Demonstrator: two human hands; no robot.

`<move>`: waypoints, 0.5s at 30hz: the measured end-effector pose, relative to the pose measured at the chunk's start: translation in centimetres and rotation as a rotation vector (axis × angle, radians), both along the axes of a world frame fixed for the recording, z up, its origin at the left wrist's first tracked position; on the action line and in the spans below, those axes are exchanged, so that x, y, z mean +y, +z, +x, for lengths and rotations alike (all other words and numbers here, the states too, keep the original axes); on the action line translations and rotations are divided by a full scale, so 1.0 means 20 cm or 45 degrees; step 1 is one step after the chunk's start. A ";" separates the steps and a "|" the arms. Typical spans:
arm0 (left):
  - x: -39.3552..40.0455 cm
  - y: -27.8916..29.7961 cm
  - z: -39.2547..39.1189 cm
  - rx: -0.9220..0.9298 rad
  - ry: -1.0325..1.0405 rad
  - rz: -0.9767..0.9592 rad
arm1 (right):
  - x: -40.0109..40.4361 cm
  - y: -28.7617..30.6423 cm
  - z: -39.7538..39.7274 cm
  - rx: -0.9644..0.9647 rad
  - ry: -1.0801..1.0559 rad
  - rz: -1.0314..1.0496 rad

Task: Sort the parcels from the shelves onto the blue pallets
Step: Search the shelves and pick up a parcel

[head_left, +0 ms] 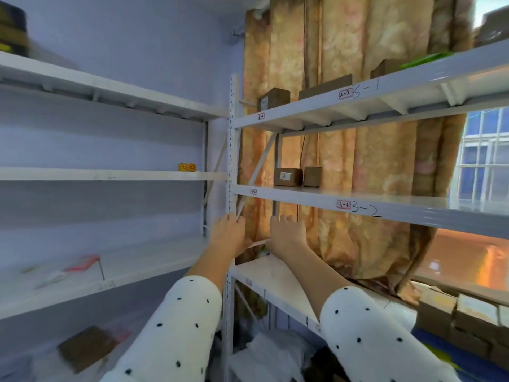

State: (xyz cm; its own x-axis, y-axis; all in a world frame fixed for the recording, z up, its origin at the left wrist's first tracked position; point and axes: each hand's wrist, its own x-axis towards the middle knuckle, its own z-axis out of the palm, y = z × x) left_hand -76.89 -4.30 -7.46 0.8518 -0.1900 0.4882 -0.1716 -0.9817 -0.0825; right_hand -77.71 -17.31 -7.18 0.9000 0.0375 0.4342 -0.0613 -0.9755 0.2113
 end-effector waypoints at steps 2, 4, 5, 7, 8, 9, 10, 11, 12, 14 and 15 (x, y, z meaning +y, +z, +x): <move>0.05 0.00 0.07 -0.010 -0.009 0.011 | 0.03 0.01 0.07 -0.010 -0.018 -0.002; 0.09 0.00 0.15 -0.008 -0.010 0.017 | 0.05 0.01 0.14 -0.019 -0.021 0.011; 0.10 -0.01 0.19 -0.010 -0.008 0.013 | 0.06 0.00 0.18 -0.018 -0.021 0.015; 0.12 -0.03 0.27 -0.011 -0.010 0.021 | 0.05 0.00 0.25 -0.001 -0.029 0.008; 0.12 -0.04 0.31 -0.014 -0.017 0.029 | 0.04 0.00 0.28 0.009 -0.042 0.003; 0.12 -0.05 0.36 -0.017 -0.032 0.036 | 0.02 -0.01 0.33 0.016 -0.062 0.000; 0.12 -0.06 0.41 -0.023 -0.048 0.043 | 0.00 -0.01 0.38 0.018 -0.078 -0.001; 0.11 -0.06 0.46 -0.030 -0.061 0.058 | -0.02 -0.01 0.43 0.016 -0.086 0.001; 0.11 -0.05 0.51 -0.039 -0.073 0.070 | -0.03 0.00 0.48 0.005 -0.078 0.005; 0.11 -0.05 0.63 -0.045 -0.079 0.070 | -0.05 0.02 0.59 -0.055 -0.023 -0.014; 0.11 -0.04 0.70 -0.042 -0.063 0.064 | -0.06 0.04 0.65 -0.100 0.009 -0.041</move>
State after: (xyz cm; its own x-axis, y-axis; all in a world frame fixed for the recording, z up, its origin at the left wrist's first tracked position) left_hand -62.87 -2.08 -8.22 0.8246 -0.2561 0.5043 -0.2159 -0.9666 -0.1379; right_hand -64.73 -18.46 -6.38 0.8629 0.0588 0.5019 -0.0719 -0.9688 0.2371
